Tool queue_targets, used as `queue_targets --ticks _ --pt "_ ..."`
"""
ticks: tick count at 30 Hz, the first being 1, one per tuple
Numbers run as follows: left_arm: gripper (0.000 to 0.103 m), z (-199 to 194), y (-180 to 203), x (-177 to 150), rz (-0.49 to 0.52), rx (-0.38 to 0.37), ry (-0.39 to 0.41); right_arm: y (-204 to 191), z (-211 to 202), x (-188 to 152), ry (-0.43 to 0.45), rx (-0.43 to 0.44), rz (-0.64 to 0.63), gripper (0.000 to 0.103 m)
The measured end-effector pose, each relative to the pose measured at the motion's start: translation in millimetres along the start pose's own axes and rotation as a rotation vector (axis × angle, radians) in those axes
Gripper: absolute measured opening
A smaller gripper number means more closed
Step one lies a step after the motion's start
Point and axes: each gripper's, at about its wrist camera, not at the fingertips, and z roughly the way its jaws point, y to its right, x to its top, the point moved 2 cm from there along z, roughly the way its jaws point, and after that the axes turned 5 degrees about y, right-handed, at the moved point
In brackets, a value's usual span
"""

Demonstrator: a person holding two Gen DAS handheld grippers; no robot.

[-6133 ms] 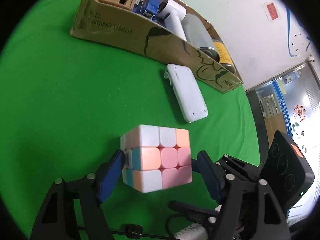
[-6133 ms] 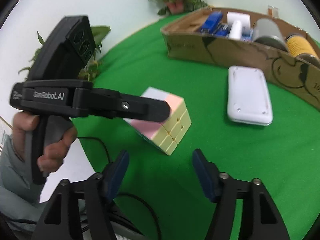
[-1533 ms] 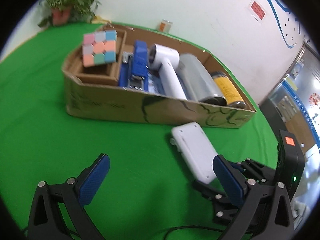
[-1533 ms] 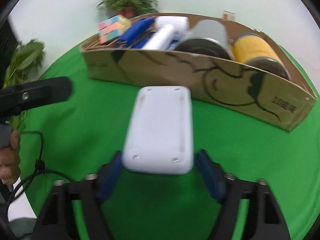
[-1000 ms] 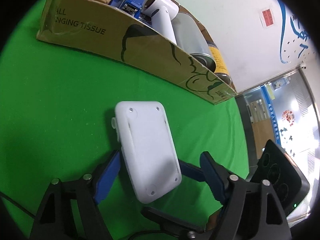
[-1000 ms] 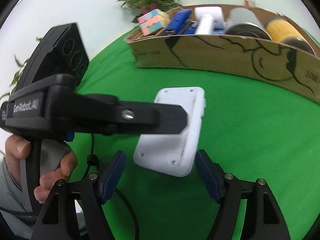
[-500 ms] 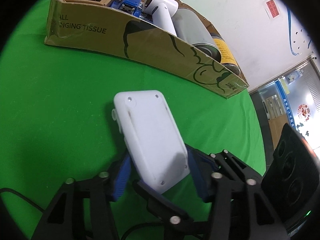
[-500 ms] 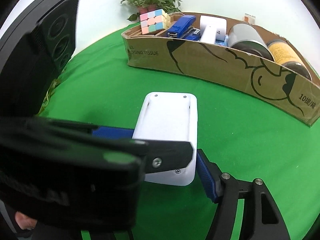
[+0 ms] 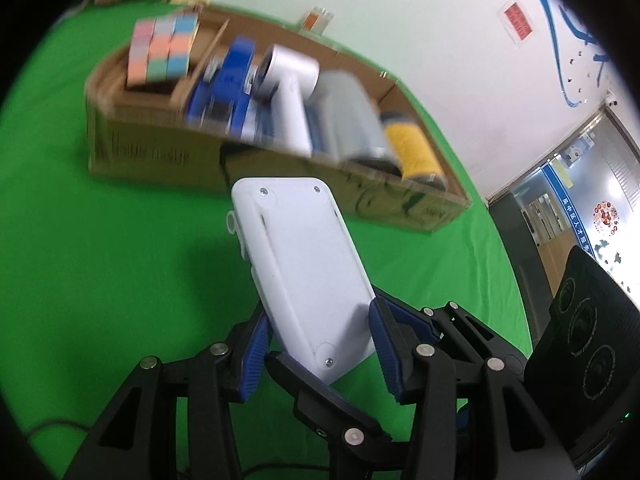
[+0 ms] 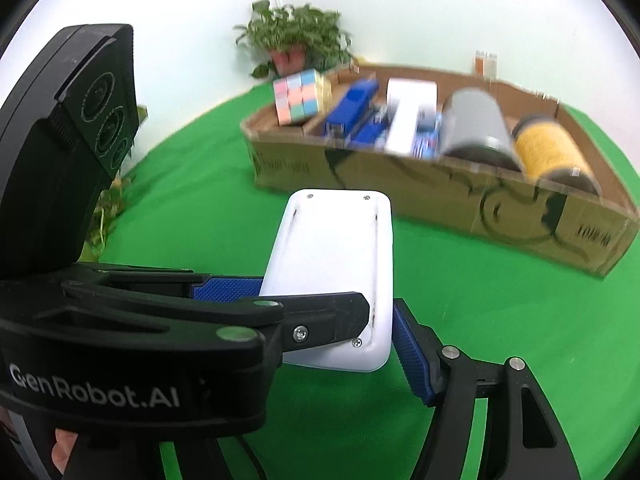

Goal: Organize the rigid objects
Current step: 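Carry the case into the box and lay it beside the hair dryer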

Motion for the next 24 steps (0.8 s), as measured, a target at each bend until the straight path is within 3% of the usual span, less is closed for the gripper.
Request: queue_targets --ticks 8,13,19,22,24 --pt "0.046 2 -4 79 0.057 0.021 0.044 7 19 76 0.075 0.004 -0.004 0.066" --pt "0.043 17 -14 122 0.078 0.042 0.016 22 46 121 0.080 0.026 0.030 0.066" --pt "0.033 49 -29 144 0.071 0.071 -0.036 47 89 141 -0.012 0.060 0.110 0.067" --pt "0.032 51 -34 149 0.064 0.072 -0.029 43 100 141 -0.025 0.046 0.049 0.069" --pt "0.032 48 -37 149 0.074 0.123 -0.016 44 101 142 -0.035 0.062 0.053 0.070"
